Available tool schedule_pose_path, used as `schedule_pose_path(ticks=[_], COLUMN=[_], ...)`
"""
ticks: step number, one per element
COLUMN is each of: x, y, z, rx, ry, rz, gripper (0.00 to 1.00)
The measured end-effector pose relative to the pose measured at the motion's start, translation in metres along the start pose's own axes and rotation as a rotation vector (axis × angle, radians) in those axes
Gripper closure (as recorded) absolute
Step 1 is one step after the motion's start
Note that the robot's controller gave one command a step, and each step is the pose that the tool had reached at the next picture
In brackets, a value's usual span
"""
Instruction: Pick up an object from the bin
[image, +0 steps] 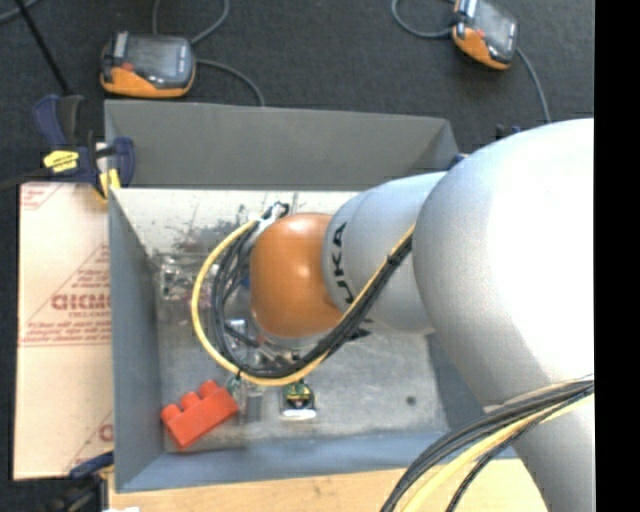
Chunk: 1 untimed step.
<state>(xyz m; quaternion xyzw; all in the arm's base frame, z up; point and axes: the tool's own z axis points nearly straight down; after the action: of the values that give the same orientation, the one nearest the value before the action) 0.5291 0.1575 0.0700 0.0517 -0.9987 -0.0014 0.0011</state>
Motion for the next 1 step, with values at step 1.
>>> schedule_pose_path(ticks=[1], x=[0.0336], y=[0.0609], z=[-0.0008], rx=[0.000], ry=[-0.008], rz=[-0.068], gripper=[0.00])
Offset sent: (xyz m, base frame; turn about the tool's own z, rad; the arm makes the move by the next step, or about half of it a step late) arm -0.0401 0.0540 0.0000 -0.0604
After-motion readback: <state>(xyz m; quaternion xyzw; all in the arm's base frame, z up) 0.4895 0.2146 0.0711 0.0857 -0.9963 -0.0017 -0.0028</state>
